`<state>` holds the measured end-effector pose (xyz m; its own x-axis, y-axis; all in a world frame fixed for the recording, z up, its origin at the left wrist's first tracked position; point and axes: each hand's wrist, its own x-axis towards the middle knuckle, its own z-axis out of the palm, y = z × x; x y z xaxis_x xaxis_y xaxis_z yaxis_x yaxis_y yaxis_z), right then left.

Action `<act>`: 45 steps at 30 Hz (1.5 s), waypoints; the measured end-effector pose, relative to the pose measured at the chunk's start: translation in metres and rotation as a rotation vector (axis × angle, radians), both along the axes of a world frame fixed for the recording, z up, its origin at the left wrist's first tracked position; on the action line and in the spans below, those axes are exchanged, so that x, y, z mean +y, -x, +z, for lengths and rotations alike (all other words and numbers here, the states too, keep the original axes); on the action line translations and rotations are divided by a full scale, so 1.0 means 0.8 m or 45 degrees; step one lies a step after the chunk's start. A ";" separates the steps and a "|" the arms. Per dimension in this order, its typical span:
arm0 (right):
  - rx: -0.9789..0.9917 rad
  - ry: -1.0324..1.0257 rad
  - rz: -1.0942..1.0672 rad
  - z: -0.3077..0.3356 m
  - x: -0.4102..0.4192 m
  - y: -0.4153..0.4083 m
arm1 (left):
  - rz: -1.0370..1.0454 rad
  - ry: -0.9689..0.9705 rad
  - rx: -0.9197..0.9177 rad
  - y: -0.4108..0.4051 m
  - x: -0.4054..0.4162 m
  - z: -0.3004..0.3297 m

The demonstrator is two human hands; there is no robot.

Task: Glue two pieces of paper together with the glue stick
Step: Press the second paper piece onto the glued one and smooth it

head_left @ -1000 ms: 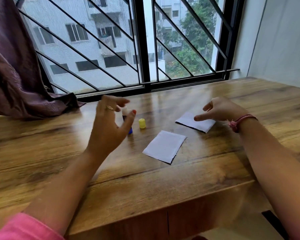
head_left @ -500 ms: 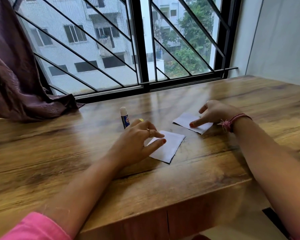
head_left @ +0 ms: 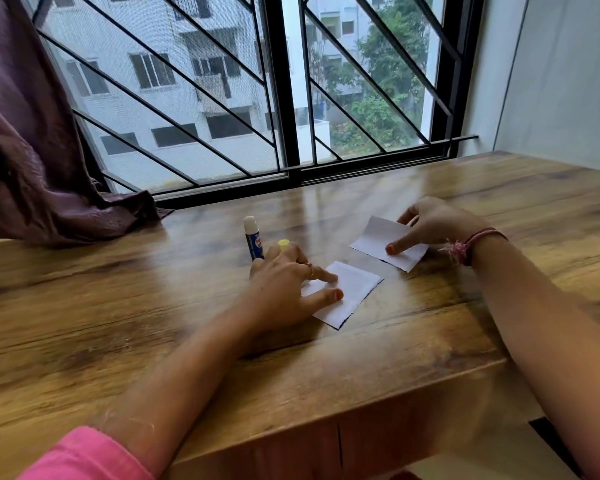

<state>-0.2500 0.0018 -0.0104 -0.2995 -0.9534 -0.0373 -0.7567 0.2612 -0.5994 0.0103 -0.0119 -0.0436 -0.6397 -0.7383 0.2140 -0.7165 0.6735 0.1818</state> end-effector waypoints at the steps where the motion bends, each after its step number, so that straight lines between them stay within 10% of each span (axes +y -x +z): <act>1: 0.014 0.029 0.003 0.000 -0.002 0.002 | -0.003 -0.032 -0.016 0.001 0.000 0.001; 19: 0.033 0.782 0.004 0.010 0.002 -0.025 | -0.258 -0.294 -0.132 -0.004 -0.008 0.007; 28: 0.083 0.864 0.173 0.008 0.022 -0.046 | -0.292 -0.530 0.733 -0.041 -0.022 0.018; 45: 0.776 1.162 1.082 -0.022 0.048 -0.058 | -0.227 -0.675 0.325 -0.065 -0.048 0.009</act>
